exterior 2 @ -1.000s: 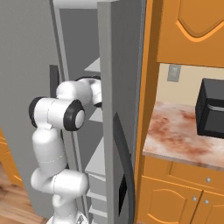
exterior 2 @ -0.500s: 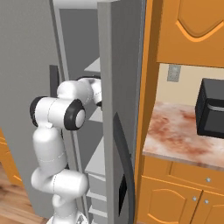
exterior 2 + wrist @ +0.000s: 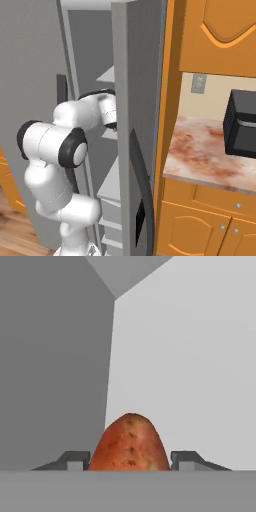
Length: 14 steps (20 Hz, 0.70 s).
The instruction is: Take the garlic and sweet potato out of the freezer and place them in the tupperware container on the counter. Then put the tupperware containing the vegetables back in the freezer.
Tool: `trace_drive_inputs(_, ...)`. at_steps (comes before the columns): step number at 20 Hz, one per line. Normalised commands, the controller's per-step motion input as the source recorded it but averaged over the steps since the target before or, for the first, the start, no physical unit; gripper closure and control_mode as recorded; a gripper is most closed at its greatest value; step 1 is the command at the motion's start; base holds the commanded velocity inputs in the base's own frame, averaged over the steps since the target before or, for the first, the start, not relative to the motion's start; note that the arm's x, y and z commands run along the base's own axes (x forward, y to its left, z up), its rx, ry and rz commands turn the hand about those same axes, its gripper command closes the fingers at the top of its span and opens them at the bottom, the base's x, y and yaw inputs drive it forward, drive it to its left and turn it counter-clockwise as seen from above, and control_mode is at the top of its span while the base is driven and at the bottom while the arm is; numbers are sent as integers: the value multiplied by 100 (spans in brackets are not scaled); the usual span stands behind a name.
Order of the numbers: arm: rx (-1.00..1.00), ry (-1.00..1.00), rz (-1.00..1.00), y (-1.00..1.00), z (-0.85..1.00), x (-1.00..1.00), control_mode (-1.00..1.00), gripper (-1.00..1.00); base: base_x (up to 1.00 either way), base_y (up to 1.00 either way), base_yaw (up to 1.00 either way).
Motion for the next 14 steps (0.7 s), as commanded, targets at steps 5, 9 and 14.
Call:
trace_drive_inputs(5,0,-11,-5,0,43,-100,-100,100,0,0,0)
trace_drive_inputs(9,-1,-2,-9,-1,94,-94,-100,100,0,0,0)
trace_drive_inputs(14,-3,0,-15,-3,90,-97,-100,100,0,0,0)
